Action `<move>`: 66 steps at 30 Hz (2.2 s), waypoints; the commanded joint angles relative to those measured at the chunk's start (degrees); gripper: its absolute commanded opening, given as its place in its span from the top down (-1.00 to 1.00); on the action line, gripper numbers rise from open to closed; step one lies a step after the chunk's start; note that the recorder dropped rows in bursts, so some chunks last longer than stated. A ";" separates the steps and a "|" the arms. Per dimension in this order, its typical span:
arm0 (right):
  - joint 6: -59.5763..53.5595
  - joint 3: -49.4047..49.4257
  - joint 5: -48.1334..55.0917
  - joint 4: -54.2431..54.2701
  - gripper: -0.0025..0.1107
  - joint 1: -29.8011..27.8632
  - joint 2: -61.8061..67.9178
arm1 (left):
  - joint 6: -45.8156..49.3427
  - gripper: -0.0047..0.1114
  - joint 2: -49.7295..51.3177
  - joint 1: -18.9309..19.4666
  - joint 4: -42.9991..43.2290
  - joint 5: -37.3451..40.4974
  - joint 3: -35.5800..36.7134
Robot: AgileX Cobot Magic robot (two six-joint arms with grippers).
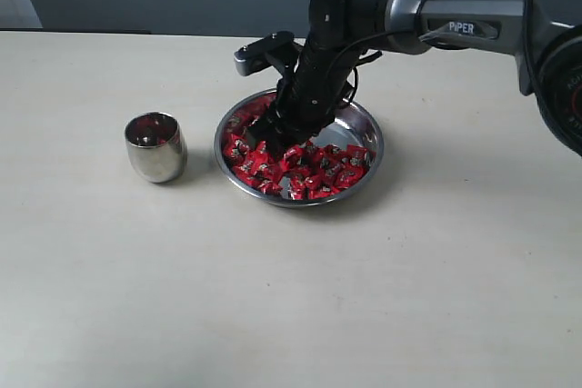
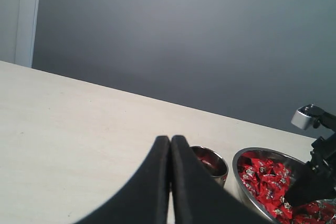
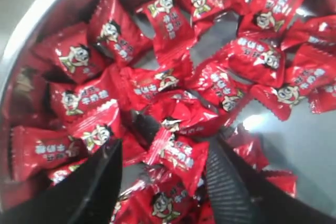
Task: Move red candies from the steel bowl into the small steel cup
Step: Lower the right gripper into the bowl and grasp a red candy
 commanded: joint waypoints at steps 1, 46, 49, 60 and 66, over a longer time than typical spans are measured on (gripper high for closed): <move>0.69 -0.08 0.23 -3.87 0.10 -0.13 0.90 | -0.03 0.91 -0.29 0.08 -0.59 -0.25 0.23; 0.33 -0.08 -9.18 2.33 0.97 2.43 -6.19 | -0.03 0.91 -0.29 0.08 -0.59 -0.25 0.23; 2.13 -0.08 -6.02 -2.64 0.97 2.43 -5.54 | -0.03 0.91 -0.29 0.08 -0.59 -0.25 0.23; 1.62 -0.08 -2.72 -6.37 0.50 2.43 -3.23 | -0.03 0.91 -0.29 0.08 -0.59 -0.25 0.23; 1.62 -0.08 -1.59 -6.65 0.24 2.43 -2.49 | -0.03 0.91 -0.29 0.08 -0.59 -0.25 0.23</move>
